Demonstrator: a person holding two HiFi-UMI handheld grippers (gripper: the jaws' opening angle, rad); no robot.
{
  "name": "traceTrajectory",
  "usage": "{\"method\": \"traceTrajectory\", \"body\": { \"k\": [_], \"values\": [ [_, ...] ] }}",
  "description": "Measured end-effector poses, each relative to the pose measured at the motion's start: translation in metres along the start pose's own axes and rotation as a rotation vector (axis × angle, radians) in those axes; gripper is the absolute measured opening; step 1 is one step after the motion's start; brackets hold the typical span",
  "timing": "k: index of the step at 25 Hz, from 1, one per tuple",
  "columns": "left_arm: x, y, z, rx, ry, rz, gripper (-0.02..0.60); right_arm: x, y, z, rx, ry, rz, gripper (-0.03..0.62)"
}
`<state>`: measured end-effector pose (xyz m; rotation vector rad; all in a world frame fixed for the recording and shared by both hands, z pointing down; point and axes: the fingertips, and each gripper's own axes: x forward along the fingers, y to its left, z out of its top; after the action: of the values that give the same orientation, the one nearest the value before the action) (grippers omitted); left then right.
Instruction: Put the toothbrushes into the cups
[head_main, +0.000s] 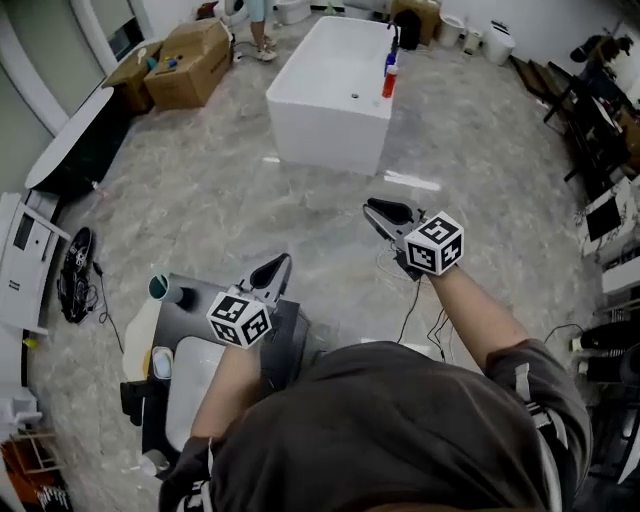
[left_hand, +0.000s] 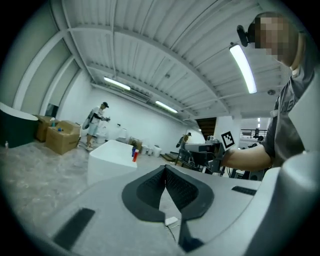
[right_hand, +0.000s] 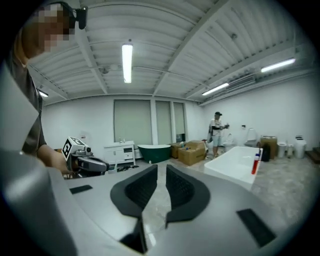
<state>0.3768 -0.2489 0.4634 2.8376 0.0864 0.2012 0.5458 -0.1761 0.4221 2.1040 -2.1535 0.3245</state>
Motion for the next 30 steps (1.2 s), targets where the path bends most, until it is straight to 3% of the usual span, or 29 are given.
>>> {"method": "traceTrajectory", "body": {
  "k": [9,15,23,30],
  "values": [
    [0.132,-0.134,0.006,0.048,0.034,-0.22,0.006,-0.231,-0.095,-0.039,0.084,-0.025,-0.312,0.006],
    [0.177,-0.209,-0.004,0.066,0.053,-0.302,0.006,-0.335,-0.115,-0.079,0.139,-0.006,-0.421,-0.008],
    [0.196,-0.252,-0.021,0.053,0.086,-0.317,0.006,-0.389,-0.123,-0.114,0.222,0.006,-0.434,-0.008],
    [0.196,-0.241,-0.021,0.041,0.097,-0.296,0.006,-0.372,-0.127,-0.106,0.202,0.011,-0.402,-0.009]
  ]
}}
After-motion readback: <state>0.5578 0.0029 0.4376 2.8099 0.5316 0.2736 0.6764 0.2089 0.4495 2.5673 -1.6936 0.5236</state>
